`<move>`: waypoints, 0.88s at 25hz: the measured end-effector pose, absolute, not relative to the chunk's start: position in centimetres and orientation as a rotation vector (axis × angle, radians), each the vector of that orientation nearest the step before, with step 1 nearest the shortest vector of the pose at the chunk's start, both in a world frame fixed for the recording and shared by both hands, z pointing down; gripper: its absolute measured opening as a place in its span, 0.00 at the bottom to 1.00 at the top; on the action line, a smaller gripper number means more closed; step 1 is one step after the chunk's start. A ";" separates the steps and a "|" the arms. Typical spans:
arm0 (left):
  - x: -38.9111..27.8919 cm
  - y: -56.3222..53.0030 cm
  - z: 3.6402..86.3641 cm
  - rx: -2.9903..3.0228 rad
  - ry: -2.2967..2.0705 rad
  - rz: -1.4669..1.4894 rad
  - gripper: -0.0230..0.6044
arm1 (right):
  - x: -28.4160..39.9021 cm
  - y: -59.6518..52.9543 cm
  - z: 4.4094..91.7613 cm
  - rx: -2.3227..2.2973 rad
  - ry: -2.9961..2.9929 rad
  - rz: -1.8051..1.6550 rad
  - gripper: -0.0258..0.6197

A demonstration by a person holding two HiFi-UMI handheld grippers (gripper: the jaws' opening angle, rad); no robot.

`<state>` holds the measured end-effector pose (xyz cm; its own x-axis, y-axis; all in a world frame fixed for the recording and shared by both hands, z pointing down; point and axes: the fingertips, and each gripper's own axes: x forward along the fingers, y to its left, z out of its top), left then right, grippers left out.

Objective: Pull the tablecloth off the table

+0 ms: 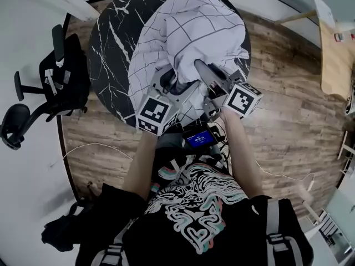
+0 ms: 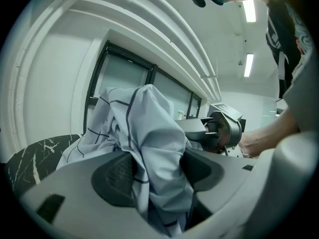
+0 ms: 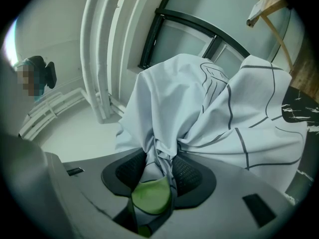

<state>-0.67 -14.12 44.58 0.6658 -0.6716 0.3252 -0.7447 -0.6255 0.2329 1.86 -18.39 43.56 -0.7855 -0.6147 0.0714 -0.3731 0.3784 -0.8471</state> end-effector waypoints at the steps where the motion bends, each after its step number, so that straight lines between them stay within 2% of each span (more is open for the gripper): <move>1: -0.6 -14.1 44.4 2.541 -1.119 0.293 0.52 | 2.0 -18.3 43.3 -0.877 2.382 -1.360 0.33; 22: -0.5 -13.9 37.8 2.658 -1.179 0.276 0.52 | 2.2 -17.9 36.5 -0.823 2.367 -1.212 0.33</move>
